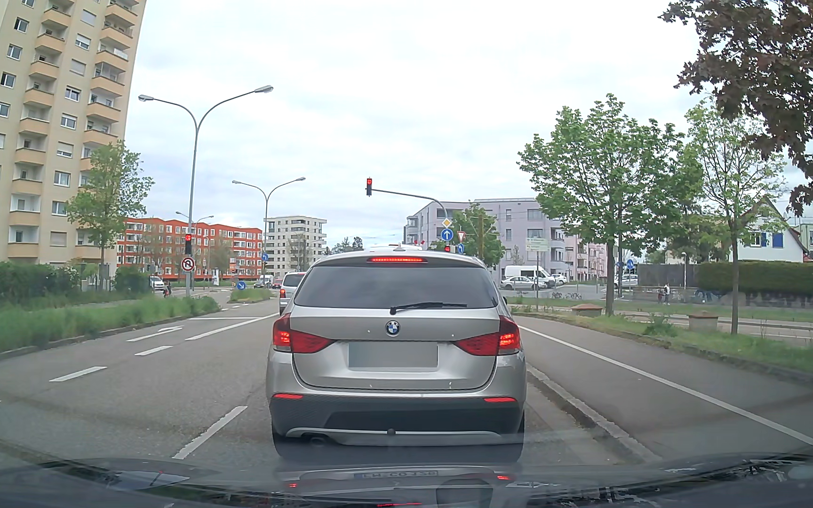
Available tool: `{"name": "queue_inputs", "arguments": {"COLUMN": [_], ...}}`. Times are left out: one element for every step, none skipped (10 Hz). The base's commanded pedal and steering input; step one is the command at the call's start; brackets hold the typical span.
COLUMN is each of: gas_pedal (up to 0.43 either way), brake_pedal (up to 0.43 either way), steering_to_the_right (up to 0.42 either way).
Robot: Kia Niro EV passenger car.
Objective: Follow the waypoints while adhering to traffic rules and regulations
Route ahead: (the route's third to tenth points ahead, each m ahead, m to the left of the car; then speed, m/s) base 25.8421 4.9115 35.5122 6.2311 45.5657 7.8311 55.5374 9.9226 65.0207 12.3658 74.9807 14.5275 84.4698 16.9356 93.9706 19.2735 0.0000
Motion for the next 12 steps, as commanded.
{"name": "queue_inputs", "arguments": {"gas_pedal": [0.000,0.000,0.000,0.000,0.000,0.000,0.000,0.000,0.000,0.000,0.000,0.000], "brake_pedal": [0.250,0.244,0.244,0.250,0.250,0.250,0.250,0.250,0.250,0.250,0.250,0.250], "steering_to_the_right": [-0.009,-0.010,-0.010,-0.009,-0.010,-0.010,-0.010,-0.010,-0.010,-0.009,-0.010,-0.010]}}
